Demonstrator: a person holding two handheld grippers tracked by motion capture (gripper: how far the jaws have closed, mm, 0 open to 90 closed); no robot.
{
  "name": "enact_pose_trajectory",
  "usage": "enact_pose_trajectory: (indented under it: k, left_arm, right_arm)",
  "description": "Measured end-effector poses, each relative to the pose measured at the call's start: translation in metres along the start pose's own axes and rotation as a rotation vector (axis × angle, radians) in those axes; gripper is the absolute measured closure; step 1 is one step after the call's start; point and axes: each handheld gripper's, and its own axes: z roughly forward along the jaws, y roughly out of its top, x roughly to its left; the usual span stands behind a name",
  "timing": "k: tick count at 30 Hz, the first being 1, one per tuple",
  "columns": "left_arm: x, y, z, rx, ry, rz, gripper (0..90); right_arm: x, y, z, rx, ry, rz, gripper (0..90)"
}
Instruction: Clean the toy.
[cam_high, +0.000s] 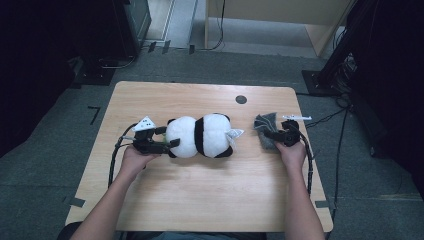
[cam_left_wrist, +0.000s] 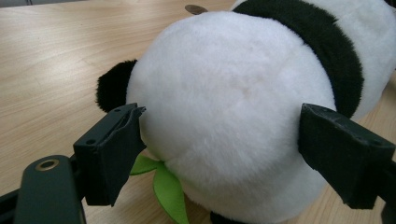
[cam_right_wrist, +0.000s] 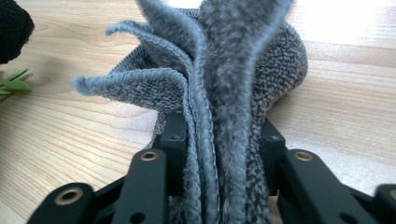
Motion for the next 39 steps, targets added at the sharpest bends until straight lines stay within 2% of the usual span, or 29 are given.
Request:
enact_pose_trajectory:
  k: [5, 9, 13, 19, 22, 24, 28, 30, 32, 35, 39]
  left_arm:
    - [-0.001, 0.002, -0.001, 0.006, 0.003, -0.016, 14.7]
    - [-0.004, 0.003, -0.003, 0.012, 0.017, 0.011, 15.6]
    - [-0.004, 0.003, -0.003, 0.02, 0.015, 0.008, 15.5]
    - [0.001, 0.0, 0.002, 0.03, -0.002, -0.036, 11.8]
    - [0.005, -0.002, 0.006, 0.032, -0.01, -0.034, 7.0]
    - [0.005, -0.003, 0.008, 0.037, -0.001, -0.017, 1.7]
    - [0.007, -0.005, 0.012, 0.03, -0.029, -0.012, 1.3]
    - [0.008, -0.005, 0.014, 0.048, -0.049, -0.033, 1.5]
    - [0.009, -0.006, 0.014, 0.065, -0.093, -0.06, 10.6]
    - [0.007, -0.005, 0.013, 0.067, -0.082, -0.036, 15.7]
    - [0.007, -0.005, 0.011, 0.068, -0.074, -0.033, 21.9]
  right_arm:
    - [0.005, 0.003, -0.005, 0.01, -0.005, -0.015, 73.0]
    - [0.013, 0.007, -0.013, 0.002, 0.006, -0.016, 73.4]
    - [0.028, 0.015, -0.027, -0.052, 0.033, -0.034, 73.5]
    - [0.053, 0.024, -0.036, -0.079, 0.071, -0.089, 73.4]
    - [0.065, 0.028, -0.038, -0.081, 0.078, -0.123, 73.4]
    - [0.071, 0.03, -0.04, -0.088, 0.087, -0.138, 73.4]
    - [0.082, 0.035, -0.043, -0.109, 0.109, -0.165, 73.4]
    - [0.086, 0.036, -0.043, -0.113, 0.12, -0.173, 73.4]
    - [0.091, 0.038, -0.044, -0.116, 0.129, -0.184, 73.4]
    - [0.099, 0.042, -0.048, -0.126, 0.146, -0.191, 73.4]
    - [0.111, 0.051, -0.054, -0.14, 0.164, -0.213, 73.3]
